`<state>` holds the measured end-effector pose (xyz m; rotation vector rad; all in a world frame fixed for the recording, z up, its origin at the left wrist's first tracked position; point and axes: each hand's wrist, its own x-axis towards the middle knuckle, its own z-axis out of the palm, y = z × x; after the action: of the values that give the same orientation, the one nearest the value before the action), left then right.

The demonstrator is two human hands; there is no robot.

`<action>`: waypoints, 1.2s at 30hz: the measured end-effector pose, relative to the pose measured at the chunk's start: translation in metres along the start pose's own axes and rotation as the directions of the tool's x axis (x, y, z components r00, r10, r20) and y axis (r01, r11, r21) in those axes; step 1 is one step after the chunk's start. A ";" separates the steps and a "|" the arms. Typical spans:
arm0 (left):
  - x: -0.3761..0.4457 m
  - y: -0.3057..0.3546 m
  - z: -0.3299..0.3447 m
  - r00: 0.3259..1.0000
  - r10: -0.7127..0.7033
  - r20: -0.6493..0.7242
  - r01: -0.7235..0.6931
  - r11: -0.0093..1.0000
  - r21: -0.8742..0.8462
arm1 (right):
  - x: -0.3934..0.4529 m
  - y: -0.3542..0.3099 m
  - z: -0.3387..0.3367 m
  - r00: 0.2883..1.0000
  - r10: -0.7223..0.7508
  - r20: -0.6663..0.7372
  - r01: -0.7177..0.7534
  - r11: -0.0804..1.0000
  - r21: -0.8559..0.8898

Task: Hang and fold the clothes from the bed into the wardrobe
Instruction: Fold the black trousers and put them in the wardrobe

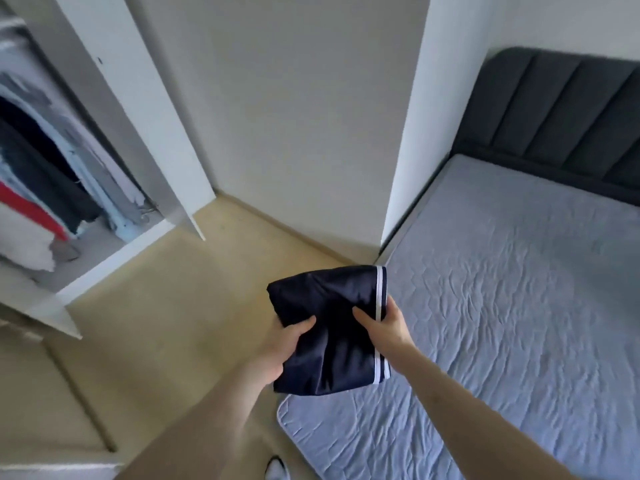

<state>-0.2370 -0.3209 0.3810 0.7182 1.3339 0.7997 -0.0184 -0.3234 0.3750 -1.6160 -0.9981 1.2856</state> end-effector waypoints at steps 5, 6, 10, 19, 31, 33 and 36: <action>0.009 0.067 -0.100 0.973 0.135 -0.186 -0.147 0.988 -0.048 | 0.043 -0.077 0.099 0.980 -0.142 0.141 0.147 0.989 -0.024; 0.012 0.083 -0.124 0.959 0.153 -0.237 -0.169 0.984 -0.052 | 0.050 -0.095 0.123 0.972 -0.160 0.172 0.166 0.986 -0.021; 0.027 0.146 -0.224 0.894 0.220 -0.391 -0.249 0.968 -0.024 | 0.075 -0.164 0.226 0.931 -0.201 0.304 0.202 0.979 0.028; 0.020 0.285 -0.426 0.819 0.348 -0.456 -0.353 0.932 0.078 | 0.109 -0.294 0.443 0.859 -0.283 0.426 0.255 0.959 0.121; 0.064 0.423 -0.577 0.699 0.424 -0.576 -0.442 0.889 0.119 | 0.192 -0.424 0.621 0.742 -0.367 0.561 0.332 0.928 0.167; 0.084 0.443 -0.600 0.674 0.429 -0.602 -0.466 0.879 0.105 | 0.215 -0.444 0.649 0.717 -0.379 0.585 0.342 0.923 0.179; 0.112 0.477 -0.629 0.645 0.417 -0.641 -0.471 0.877 0.097 | 0.250 -0.474 0.686 0.692 -0.386 0.610 0.351 0.918 0.184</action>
<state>-0.8983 0.0350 0.6486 0.7484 1.7533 1.6096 -0.6935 0.1578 0.6395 -0.8434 -1.5921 1.5811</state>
